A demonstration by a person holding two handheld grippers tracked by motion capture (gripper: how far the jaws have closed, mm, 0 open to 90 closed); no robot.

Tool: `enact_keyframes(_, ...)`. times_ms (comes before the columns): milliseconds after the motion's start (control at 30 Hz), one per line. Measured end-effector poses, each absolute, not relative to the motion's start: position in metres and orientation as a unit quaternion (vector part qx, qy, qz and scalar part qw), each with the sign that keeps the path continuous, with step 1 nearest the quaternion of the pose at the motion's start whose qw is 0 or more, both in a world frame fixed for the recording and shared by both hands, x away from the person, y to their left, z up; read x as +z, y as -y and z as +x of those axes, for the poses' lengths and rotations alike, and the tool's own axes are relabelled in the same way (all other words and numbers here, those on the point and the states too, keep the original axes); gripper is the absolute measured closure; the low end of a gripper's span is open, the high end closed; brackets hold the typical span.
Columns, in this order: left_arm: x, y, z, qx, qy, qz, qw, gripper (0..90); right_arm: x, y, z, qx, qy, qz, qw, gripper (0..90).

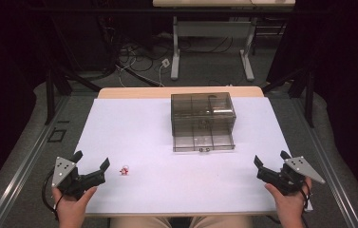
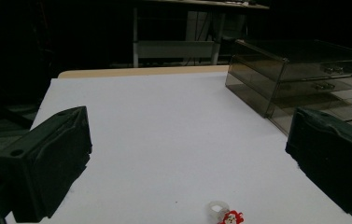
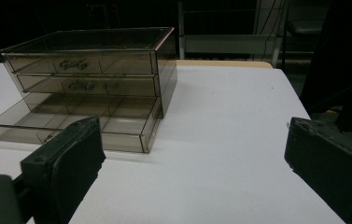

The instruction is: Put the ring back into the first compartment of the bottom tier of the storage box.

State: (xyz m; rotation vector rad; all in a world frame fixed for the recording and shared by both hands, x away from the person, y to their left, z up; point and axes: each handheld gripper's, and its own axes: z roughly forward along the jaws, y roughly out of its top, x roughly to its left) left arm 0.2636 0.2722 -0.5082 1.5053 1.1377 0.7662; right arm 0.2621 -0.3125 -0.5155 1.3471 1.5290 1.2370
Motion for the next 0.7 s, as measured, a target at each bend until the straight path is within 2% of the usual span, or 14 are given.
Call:
enact_keyframes(133, -0.511, -0.268, 0.267, 0.300, -0.473, 0.639, 0.527, 0.4, -0.518, 0.311, 0.261, 0.479, -0.597, 0.527, 0.369, 5.2)
enact_keyframes(700, -0.519, -0.248, 0.269, 0.278, -0.465, 0.663, 0.516, 3.0, -0.523, 0.307, 0.262, 0.472, -0.604, 0.526, 0.369, 10.0)
